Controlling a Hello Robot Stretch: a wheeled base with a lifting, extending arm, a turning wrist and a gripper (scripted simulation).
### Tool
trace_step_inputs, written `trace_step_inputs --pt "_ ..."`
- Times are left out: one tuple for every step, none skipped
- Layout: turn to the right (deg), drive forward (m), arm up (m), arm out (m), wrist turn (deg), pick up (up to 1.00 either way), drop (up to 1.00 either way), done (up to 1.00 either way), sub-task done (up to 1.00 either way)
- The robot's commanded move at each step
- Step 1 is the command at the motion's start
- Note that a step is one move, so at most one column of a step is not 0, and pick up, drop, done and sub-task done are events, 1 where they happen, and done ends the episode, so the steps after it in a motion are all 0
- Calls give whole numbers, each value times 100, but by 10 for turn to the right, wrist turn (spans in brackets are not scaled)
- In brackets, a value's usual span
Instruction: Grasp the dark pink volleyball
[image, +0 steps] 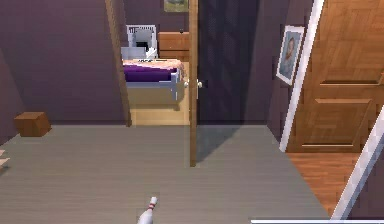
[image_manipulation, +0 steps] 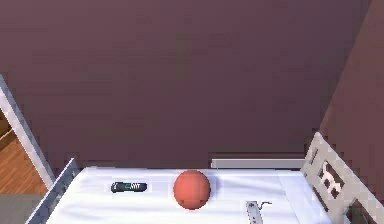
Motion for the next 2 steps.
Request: trace_step_inputs --pt "0 0 50 0 0 0 0 0 0" --pt "0 0 4 0 0 0 0 0 0"
